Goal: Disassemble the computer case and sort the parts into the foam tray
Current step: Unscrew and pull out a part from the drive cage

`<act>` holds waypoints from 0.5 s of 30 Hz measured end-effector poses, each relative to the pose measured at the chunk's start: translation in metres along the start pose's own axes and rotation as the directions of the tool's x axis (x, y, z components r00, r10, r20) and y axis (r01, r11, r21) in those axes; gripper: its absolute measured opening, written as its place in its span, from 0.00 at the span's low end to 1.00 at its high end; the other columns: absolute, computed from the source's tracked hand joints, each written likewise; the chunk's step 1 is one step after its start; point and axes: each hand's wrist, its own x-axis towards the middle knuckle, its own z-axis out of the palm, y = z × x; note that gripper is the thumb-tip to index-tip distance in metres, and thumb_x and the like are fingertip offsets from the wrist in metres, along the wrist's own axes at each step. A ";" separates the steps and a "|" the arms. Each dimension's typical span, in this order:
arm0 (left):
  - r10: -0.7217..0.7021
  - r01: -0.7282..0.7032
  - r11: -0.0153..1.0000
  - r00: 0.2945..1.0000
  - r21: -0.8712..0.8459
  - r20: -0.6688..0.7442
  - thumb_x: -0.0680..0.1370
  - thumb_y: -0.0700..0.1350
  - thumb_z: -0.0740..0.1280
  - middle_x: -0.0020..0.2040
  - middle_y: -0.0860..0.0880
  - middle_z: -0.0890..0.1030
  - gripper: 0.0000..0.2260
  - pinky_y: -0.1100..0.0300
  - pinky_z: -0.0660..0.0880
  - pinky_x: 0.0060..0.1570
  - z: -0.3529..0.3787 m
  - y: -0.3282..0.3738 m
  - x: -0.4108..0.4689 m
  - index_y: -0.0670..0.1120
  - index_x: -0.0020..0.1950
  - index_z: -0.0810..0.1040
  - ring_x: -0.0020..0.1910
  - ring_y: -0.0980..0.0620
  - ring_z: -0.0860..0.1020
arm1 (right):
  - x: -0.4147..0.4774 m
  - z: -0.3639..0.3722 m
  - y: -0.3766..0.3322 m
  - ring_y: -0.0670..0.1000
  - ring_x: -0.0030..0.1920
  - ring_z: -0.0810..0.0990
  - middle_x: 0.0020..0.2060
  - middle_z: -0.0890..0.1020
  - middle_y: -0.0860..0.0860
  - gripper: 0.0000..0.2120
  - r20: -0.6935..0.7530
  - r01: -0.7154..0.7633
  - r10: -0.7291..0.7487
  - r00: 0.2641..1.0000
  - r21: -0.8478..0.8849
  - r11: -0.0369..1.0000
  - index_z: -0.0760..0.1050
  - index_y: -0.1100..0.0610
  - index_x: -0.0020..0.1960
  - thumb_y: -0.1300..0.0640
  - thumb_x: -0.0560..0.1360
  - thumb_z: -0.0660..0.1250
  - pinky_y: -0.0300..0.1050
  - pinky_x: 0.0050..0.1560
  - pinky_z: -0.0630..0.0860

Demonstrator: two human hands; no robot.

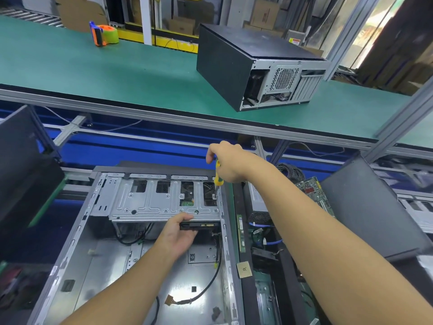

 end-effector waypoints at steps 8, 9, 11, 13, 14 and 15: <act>-0.007 0.007 1.000 1.000 -0.004 -0.003 0.68 0.31 0.63 0.49 0.35 0.83 0.13 0.54 0.83 0.41 -0.003 0.001 0.000 0.34 0.53 0.75 0.45 0.40 0.85 | 0.006 0.013 0.000 0.60 0.45 0.72 0.53 0.74 0.57 0.13 -0.203 -0.194 0.147 0.968 -0.239 0.951 0.65 0.55 0.69 0.53 0.85 0.56 0.52 0.41 0.69; -0.006 0.006 1.000 1.000 0.002 -0.001 0.68 0.31 0.63 0.48 0.36 0.83 0.13 0.54 0.83 0.40 -0.003 0.001 0.000 0.34 0.52 0.75 0.44 0.40 0.85 | 0.008 0.013 0.001 0.59 0.44 0.72 0.52 0.75 0.58 0.10 -0.219 -0.173 0.130 0.967 -0.192 0.966 0.66 0.58 0.64 0.56 0.85 0.56 0.52 0.42 0.69; -0.005 0.005 1.000 1.000 0.007 0.003 0.68 0.31 0.63 0.46 0.36 0.84 0.11 0.54 0.83 0.39 -0.003 0.001 0.000 0.34 0.50 0.76 0.42 0.41 0.85 | 0.007 0.009 0.003 0.59 0.45 0.72 0.57 0.74 0.58 0.05 -0.181 -0.110 0.096 0.979 -0.070 0.991 0.67 0.59 0.59 0.60 0.83 0.57 0.52 0.45 0.69; -0.005 0.005 1.000 1.000 0.003 0.009 0.69 0.31 0.63 0.44 0.37 0.84 0.09 0.55 0.82 0.38 -0.002 0.001 -0.001 0.34 0.48 0.76 0.41 0.41 0.85 | 0.005 0.001 0.003 0.57 0.49 0.71 0.57 0.71 0.53 0.11 -0.065 -0.035 0.037 0.997 0.026 0.999 0.69 0.53 0.58 0.65 0.79 0.59 0.53 0.47 0.72; -0.005 0.005 1.000 1.000 0.002 0.012 0.69 0.31 0.63 0.43 0.36 0.84 0.09 0.55 0.82 0.37 -0.003 0.001 -0.001 0.34 0.48 0.76 0.40 0.41 0.85 | 0.002 -0.002 0.002 0.57 0.51 0.70 0.55 0.71 0.50 0.15 -0.001 -0.017 0.017 1.000 0.071 0.997 0.69 0.49 0.57 0.66 0.77 0.59 0.55 0.49 0.73; -0.005 0.005 1.000 1.000 0.004 0.014 0.69 0.31 0.63 0.44 0.36 0.84 0.09 0.54 0.82 0.38 -0.003 0.001 -0.001 0.34 0.48 0.76 0.41 0.41 0.85 | 0.000 -0.003 0.001 0.57 0.54 0.69 0.54 0.72 0.49 0.17 0.033 -0.006 0.003 0.999 0.094 0.996 0.70 0.48 0.58 0.67 0.76 0.59 0.56 0.52 0.74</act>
